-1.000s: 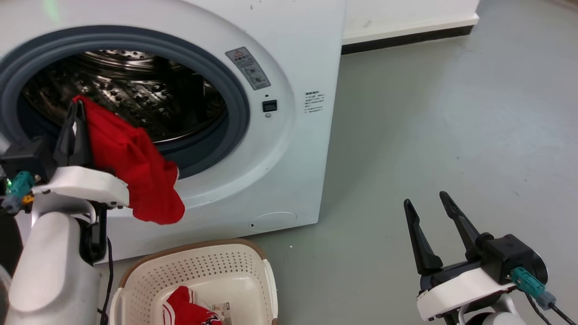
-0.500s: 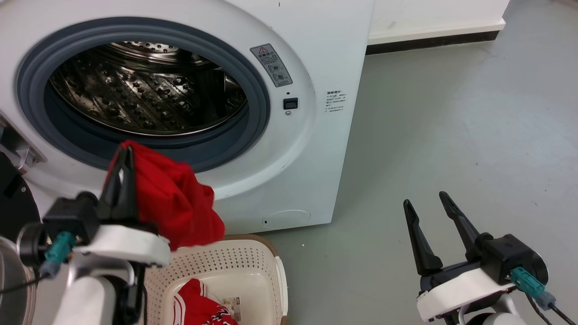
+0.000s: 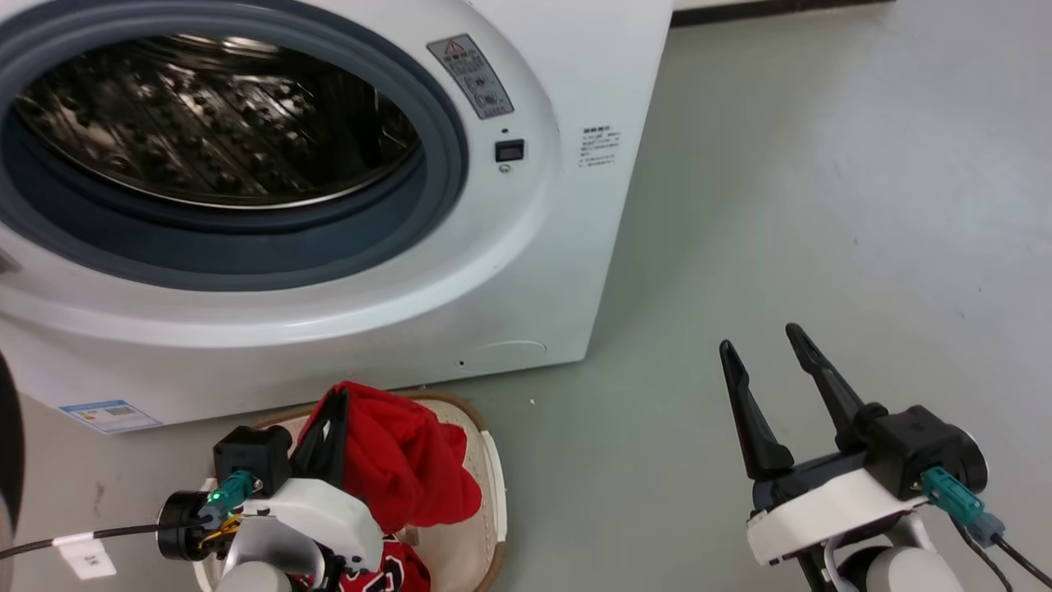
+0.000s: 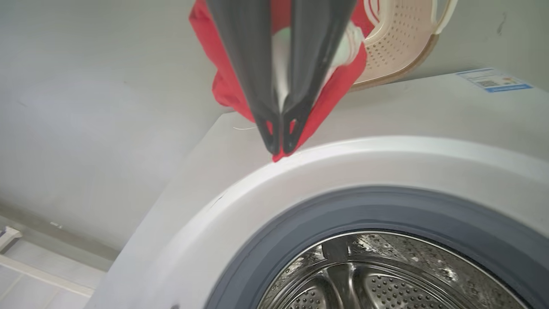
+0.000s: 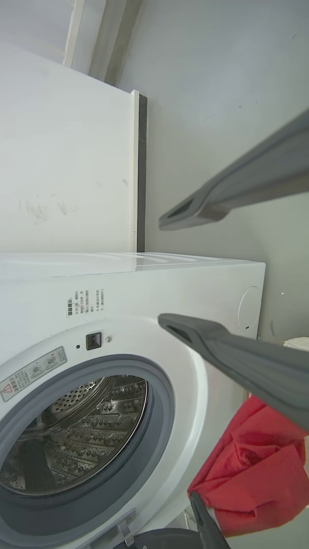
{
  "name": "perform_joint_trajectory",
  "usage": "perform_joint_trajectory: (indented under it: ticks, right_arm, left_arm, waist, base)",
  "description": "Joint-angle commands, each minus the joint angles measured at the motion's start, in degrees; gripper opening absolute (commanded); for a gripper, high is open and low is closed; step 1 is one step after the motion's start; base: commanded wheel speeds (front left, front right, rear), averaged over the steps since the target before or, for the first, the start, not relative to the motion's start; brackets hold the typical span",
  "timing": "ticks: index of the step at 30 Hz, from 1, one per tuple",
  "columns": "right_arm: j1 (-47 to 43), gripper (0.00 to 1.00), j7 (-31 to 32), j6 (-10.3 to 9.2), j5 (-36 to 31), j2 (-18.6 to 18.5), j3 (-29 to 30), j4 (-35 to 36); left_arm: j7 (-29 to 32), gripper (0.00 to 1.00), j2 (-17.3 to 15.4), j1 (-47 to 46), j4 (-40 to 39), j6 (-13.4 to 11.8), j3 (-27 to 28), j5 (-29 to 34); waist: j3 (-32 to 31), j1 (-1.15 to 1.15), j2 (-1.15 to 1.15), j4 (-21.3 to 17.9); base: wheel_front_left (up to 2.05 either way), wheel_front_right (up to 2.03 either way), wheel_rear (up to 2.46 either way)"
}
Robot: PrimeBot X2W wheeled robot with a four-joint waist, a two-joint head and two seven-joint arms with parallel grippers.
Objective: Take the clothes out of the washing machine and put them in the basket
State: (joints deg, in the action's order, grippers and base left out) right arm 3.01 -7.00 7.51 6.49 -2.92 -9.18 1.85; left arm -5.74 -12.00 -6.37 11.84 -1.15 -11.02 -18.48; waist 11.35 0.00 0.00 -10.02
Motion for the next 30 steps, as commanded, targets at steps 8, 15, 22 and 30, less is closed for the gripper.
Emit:
perform_joint_trajectory:
  ticks: [8, 15, 22, 30]
  right_arm:
    - [4.9, 1.0, -2.3, -0.04, 1.0, 0.1, -1.1, -0.5]
    - [7.5, 1.0, -3.8, -0.04, 1.8, 0.1, -2.2, -1.2]
    - [9.4, 1.0, -5.2, -0.04, 2.7, 0.1, -3.6, -2.0]
    - [11.3, 1.0, -6.2, -0.04, 3.2, 0.1, -4.6, -1.8]
  left_arm:
    - [-3.5, 0.0, 0.2, -7.7, 20.6, 2.5, -0.1, -1.3]
    - [-4.0, 0.0, -0.2, -12.4, 32.0, 3.6, 0.1, -2.1]
    - [-3.4, 0.0, -1.5, -18.5, 43.9, 4.9, -0.4, -2.3]
    - [-5.3, 0.0, -2.9, -25.3, 53.3, 4.3, 1.4, -4.0]
  waist:
    - [11.4, 0.0, 0.0, -5.9]
    - [16.2, 0.0, 0.0, -8.5]
    - [21.0, 0.0, 0.0, -10.4]
    - [26.3, 0.0, 0.0, -12.2]
  base:
    - [0.0, 0.0, 0.0]
    - [0.0, 0.0, 0.0]
    - [0.0, 0.0, 0.0]
    - [0.0, 0.0, 0.0]
